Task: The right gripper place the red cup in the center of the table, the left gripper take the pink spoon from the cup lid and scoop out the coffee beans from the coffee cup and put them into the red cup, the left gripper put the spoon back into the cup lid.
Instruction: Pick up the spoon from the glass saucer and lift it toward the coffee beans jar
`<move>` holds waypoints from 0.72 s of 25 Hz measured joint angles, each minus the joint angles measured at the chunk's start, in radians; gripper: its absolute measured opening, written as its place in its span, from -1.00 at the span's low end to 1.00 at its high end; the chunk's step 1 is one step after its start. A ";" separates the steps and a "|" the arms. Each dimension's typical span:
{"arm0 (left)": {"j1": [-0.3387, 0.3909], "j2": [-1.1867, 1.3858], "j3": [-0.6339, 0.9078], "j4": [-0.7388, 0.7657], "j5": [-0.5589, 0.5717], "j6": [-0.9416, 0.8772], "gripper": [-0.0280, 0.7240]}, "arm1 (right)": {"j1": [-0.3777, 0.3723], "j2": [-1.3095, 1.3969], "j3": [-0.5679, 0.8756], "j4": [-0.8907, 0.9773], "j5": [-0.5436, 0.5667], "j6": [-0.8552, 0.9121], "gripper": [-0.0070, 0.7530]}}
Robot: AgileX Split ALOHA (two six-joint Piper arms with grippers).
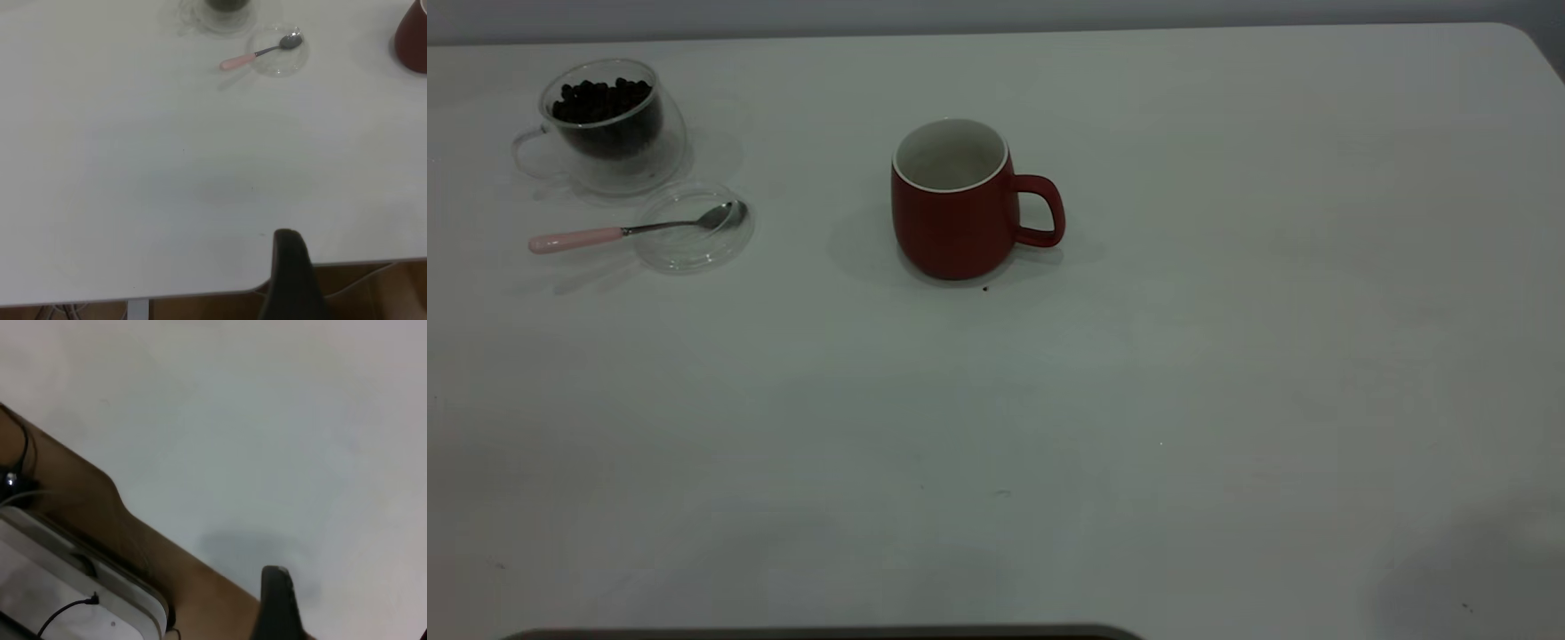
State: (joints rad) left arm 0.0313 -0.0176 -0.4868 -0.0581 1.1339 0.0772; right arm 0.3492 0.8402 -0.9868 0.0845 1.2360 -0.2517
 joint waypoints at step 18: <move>0.000 0.000 0.000 0.000 0.000 0.000 0.57 | -0.271 -0.676 0.442 -0.005 -0.071 0.136 0.57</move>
State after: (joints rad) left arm 0.0313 -0.0176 -0.4868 -0.0581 1.1339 0.0772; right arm 0.0781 0.1640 -0.5451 0.0794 1.1652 -0.1160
